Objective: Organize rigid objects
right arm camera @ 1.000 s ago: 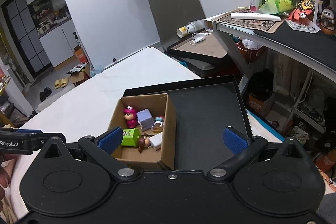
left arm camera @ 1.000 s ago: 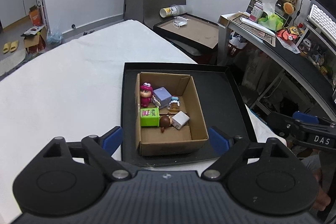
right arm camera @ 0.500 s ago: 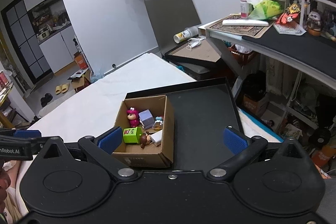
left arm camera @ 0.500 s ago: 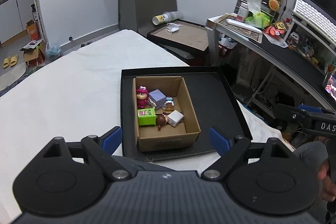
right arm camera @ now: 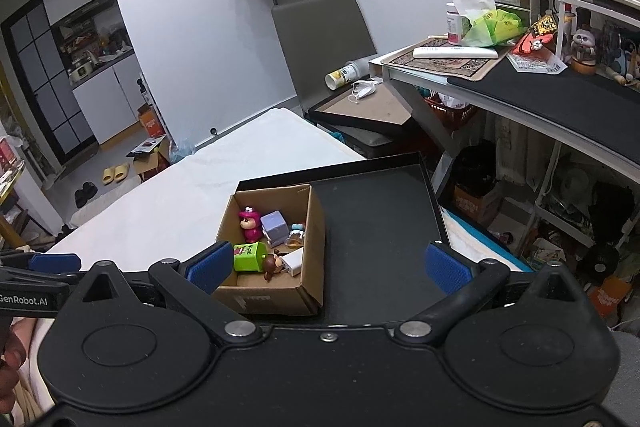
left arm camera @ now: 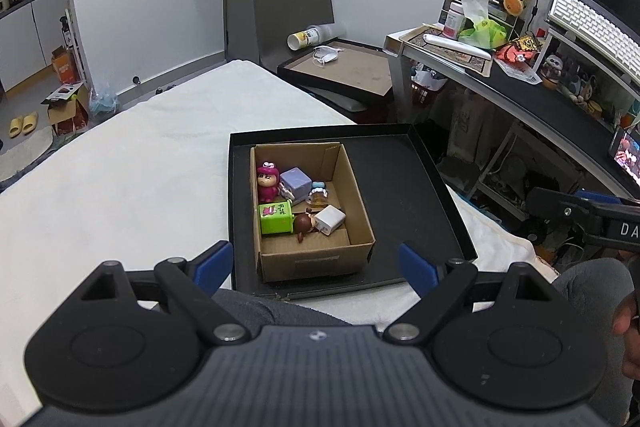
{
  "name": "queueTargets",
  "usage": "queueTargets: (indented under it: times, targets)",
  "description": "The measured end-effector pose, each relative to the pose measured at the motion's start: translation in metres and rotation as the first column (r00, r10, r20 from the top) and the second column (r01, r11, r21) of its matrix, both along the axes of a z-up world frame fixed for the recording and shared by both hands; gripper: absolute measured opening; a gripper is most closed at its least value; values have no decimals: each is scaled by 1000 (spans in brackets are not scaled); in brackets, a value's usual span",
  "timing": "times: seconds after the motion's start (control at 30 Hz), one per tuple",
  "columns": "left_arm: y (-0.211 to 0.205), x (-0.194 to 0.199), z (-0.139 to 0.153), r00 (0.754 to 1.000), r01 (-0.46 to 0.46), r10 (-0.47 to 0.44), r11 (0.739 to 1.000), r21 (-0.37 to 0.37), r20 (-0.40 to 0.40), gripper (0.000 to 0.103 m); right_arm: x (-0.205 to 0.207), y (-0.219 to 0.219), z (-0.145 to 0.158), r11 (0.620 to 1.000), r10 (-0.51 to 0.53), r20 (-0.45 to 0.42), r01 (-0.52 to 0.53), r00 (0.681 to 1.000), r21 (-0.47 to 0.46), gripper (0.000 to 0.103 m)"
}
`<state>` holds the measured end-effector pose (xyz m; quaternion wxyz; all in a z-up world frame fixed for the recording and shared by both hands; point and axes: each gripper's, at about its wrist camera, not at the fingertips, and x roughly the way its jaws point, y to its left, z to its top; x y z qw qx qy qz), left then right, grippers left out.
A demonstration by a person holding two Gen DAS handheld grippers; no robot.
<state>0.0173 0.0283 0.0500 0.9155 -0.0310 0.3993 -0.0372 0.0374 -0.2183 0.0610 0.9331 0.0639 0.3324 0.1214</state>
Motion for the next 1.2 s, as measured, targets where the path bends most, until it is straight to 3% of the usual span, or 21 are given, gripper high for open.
queueTargets:
  times: [1.2]
  targets:
    - [5, -21, 10, 1000, -19, 18, 1000, 13, 25, 90, -17, 5, 8, 1000, 25, 37, -25, 999, -15, 103]
